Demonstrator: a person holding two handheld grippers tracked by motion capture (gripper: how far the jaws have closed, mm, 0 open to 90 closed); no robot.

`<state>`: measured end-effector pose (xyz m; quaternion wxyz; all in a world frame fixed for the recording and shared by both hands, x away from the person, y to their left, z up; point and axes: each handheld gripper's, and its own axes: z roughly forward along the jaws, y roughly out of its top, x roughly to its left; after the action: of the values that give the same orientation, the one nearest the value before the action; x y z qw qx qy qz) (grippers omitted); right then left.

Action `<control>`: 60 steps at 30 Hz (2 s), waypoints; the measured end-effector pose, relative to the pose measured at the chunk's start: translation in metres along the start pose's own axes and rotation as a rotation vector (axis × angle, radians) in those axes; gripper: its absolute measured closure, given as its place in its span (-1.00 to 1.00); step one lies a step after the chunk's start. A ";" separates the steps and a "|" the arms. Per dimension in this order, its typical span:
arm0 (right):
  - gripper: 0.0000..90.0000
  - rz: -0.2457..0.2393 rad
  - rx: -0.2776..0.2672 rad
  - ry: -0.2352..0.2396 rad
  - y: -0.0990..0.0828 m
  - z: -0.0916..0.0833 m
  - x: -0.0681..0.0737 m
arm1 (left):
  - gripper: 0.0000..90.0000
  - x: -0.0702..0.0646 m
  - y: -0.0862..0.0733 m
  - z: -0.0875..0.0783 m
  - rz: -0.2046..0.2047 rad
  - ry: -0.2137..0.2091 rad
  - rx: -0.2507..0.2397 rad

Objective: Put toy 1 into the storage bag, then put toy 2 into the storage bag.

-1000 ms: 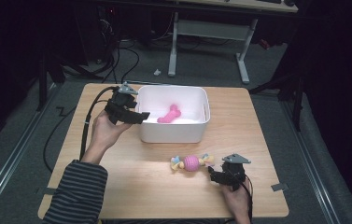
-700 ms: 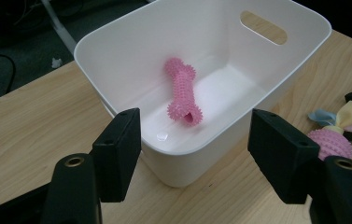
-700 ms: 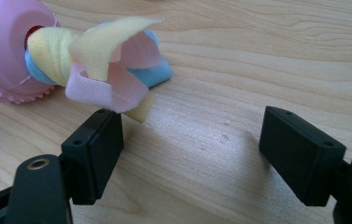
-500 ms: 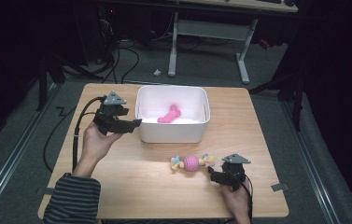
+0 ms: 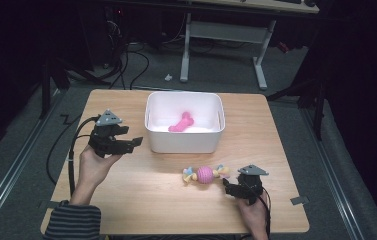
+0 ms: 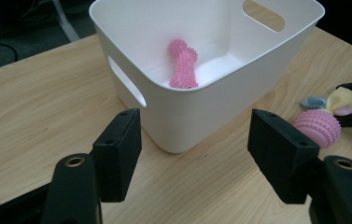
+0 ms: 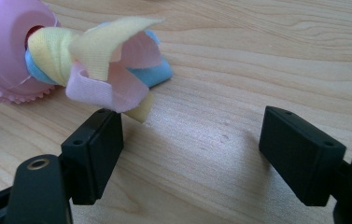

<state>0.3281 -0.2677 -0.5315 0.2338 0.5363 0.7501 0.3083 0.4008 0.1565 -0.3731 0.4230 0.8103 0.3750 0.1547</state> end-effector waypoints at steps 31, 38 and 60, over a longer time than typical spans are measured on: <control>-0.51 0.002 0.000 0.000 0.000 0.000 0.000 | -0.22 -0.001 -0.070 0.015 -0.116 -0.016 -0.022; -0.51 0.001 0.000 0.000 0.000 0.000 0.000 | -0.22 -0.001 -0.081 0.022 -0.139 -0.019 -0.014; -0.51 0.003 0.000 0.000 0.000 0.000 0.000 | -0.22 -0.006 -0.104 0.047 -0.165 -0.018 0.036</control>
<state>0.3279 -0.2673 -0.5315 0.2334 0.5376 0.7493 0.3085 0.3740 0.1628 -0.4845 0.4229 0.7856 0.4393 0.1051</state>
